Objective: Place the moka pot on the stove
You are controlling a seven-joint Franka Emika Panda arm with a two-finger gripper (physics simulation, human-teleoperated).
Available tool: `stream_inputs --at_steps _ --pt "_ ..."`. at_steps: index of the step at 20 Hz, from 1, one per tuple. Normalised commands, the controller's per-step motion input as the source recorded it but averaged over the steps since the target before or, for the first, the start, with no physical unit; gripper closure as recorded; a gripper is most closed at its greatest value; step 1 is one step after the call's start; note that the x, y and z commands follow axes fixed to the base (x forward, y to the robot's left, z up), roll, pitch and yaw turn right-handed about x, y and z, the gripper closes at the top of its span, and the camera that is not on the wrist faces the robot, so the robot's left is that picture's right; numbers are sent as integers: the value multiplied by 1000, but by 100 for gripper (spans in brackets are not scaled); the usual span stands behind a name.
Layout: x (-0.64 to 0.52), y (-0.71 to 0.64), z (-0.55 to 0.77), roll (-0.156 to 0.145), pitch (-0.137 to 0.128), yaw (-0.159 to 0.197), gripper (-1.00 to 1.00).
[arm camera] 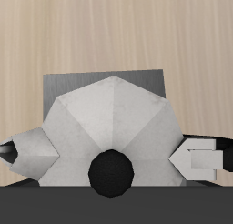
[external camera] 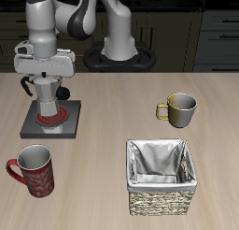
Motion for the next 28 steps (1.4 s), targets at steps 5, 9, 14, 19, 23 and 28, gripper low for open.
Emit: stream_inputs --at_steps 5,9,14,19,23,28 --pt "83 44 -232 -2 40 22 100" --pt "38 -58 -191 -73 37 28 100" --pt "13 102 -93 -3 28 19 -100" --pt "-56 166 47 16 0 19 -100" --pt "-94 106 172 -11 -18 31 -100" --pt "-112 110 115 -52 30 -3 -100"
